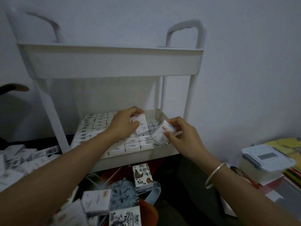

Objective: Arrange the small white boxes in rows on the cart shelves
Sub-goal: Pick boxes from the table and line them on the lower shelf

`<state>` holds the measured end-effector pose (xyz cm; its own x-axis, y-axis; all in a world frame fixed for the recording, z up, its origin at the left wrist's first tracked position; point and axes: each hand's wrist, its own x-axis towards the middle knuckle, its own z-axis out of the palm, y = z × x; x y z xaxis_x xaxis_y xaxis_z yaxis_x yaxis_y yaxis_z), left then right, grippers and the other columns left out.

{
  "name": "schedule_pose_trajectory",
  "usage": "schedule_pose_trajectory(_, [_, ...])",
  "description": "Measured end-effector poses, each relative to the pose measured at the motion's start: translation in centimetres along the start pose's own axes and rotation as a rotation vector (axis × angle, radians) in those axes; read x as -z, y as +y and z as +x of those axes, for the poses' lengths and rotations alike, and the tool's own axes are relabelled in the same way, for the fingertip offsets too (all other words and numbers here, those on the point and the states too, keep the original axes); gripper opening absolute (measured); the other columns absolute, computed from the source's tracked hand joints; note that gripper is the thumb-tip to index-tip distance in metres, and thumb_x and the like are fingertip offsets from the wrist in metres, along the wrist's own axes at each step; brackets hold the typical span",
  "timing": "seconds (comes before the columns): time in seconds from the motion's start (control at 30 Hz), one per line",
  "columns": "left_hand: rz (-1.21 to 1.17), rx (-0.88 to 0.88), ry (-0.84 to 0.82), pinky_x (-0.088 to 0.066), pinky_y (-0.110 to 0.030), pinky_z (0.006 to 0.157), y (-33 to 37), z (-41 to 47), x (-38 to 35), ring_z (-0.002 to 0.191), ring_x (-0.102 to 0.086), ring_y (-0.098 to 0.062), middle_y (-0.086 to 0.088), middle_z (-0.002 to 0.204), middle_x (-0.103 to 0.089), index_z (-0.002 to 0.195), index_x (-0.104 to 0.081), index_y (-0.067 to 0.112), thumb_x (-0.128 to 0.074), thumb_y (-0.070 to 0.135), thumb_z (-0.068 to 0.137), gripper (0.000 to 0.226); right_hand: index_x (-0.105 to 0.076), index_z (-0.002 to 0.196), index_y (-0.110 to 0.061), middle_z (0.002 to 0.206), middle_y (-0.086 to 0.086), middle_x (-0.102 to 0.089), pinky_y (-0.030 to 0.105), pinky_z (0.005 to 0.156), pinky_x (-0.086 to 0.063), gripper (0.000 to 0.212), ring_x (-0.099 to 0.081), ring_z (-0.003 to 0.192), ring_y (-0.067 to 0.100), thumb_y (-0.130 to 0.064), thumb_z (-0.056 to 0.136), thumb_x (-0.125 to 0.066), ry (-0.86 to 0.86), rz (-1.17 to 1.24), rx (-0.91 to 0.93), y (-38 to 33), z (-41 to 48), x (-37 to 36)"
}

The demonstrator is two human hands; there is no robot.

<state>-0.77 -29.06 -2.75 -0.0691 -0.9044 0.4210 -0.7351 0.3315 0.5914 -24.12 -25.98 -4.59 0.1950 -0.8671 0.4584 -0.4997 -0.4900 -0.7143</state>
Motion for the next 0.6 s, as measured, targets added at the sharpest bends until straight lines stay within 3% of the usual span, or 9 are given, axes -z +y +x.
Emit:
schedule_pose_trajectory(0.1, [0.087,-0.089,-0.066,-0.044,-0.023,0.084,-1.0,0.2,-0.5,0.104,-0.057,-0.008,0.007,0.117,-0.062,0.12,-0.064,0.026,-0.065,0.01,0.085,0.038,-0.061,0.099,-0.027,0.096,-0.015,-0.066,0.027,0.071,-0.054,0.017,-0.062,0.083,0.001,-0.024,0.084,-0.07,0.036,-0.003,0.008,0.1,1.2,-0.3])
schedule_pose_trajectory(0.2, [0.155,-0.099,-0.116,-0.045,-0.025,0.081,-1.8,0.1,-0.9,0.095,-0.056,-0.006,0.008,0.112,-0.062,0.119,-0.064,0.032,-0.067,0.018,0.084,0.038,-0.061,0.098,-0.028,0.094,-0.017,-0.066,0.028,0.07,-0.055,0.018,-0.063,0.079,0.0,-0.024,0.084,-0.07,0.033,0.003,0.0,0.2,2.2,-0.7])
schedule_pose_trajectory(0.33, [0.139,-0.089,-0.226,-0.048,-0.022,0.09,-2.3,-0.6,-1.4,0.1,-0.059,-0.001,0.013,0.122,-0.065,0.122,-0.064,0.035,-0.064,0.02,0.085,0.04,-0.061,0.099,-0.03,0.091,-0.017,-0.067,0.033,0.07,-0.057,0.018,-0.064,0.078,0.0,-0.024,0.084,-0.069,0.022,0.0,-0.008,0.4,3.1,-1.2])
schedule_pose_trajectory(0.43, [0.178,-0.103,-0.256,-0.044,-0.018,0.086,-2.3,-1.1,-1.8,0.097,-0.055,0.003,0.014,0.124,-0.063,0.124,-0.063,0.036,-0.06,0.021,0.086,0.041,-0.059,0.101,-0.03,0.093,-0.016,-0.066,0.035,0.073,-0.058,0.02,-0.064,0.081,0.001,-0.025,0.084,-0.069,0.011,-0.011,-0.024,0.4,3.7,-1.3])
schedule_pose_trajectory(0.6, [0.21,-0.097,-0.271,-0.048,-0.026,0.093,-2.0,-1.3,-1.6,0.103,-0.059,-0.004,0.01,0.121,-0.066,0.125,-0.063,0.031,-0.058,0.021,0.087,0.04,-0.058,0.108,-0.03,0.1,-0.014,-0.063,0.031,0.077,-0.052,0.025,-0.058,0.093,0.006,-0.024,0.085,-0.064,0.065,-0.104,0.008,0.0,5.1,-1.6])
